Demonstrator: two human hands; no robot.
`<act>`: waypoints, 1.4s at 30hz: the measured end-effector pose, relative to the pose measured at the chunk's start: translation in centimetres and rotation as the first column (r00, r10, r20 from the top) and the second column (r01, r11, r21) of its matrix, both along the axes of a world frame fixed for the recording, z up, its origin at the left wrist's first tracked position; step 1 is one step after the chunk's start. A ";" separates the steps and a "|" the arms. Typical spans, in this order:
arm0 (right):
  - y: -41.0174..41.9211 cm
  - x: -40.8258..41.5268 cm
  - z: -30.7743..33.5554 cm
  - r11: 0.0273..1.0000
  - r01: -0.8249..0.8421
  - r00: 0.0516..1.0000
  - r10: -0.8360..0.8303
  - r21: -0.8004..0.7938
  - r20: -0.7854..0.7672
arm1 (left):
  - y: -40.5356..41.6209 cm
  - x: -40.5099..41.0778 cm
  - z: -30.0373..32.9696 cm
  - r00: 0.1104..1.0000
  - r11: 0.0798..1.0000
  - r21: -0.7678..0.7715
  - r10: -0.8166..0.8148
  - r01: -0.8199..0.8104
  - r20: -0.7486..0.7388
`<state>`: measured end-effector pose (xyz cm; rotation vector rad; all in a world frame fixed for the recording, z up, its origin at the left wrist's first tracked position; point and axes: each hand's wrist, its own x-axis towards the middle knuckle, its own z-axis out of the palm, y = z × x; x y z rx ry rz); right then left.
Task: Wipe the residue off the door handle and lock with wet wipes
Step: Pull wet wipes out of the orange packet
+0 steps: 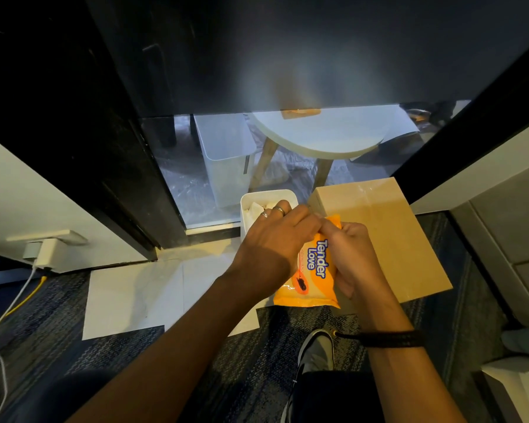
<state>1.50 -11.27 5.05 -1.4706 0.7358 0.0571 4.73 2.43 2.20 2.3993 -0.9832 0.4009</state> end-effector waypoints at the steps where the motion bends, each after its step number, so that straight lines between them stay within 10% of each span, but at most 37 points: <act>1: 0.0 0.0 -0.1 1.000 0.002 1.000 -0.002 -0.001 -0.009 | 0.1 0.1 0.0 1.000 1.000 0.014 -0.018 0.018 0.025; 19: 0.0 0.1 -0.9 0.996 0.077 0.994 -0.074 0.038 -0.084 | 0.6 -0.5 0.0 0.990 0.990 0.017 -0.138 0.137 0.039; 31: -0.8 0.5 0.6 0.998 -0.024 0.996 0.028 0.054 -0.081 | 0.3 0.5 0.0 0.907 0.930 -0.362 -0.097 -0.064 -0.410; 42: 0.3 0.8 -0.3 0.999 0.032 0.999 -0.033 -0.026 -0.027 | -0.2 -0.6 0.3 0.998 0.985 -0.158 -0.067 0.064 -0.016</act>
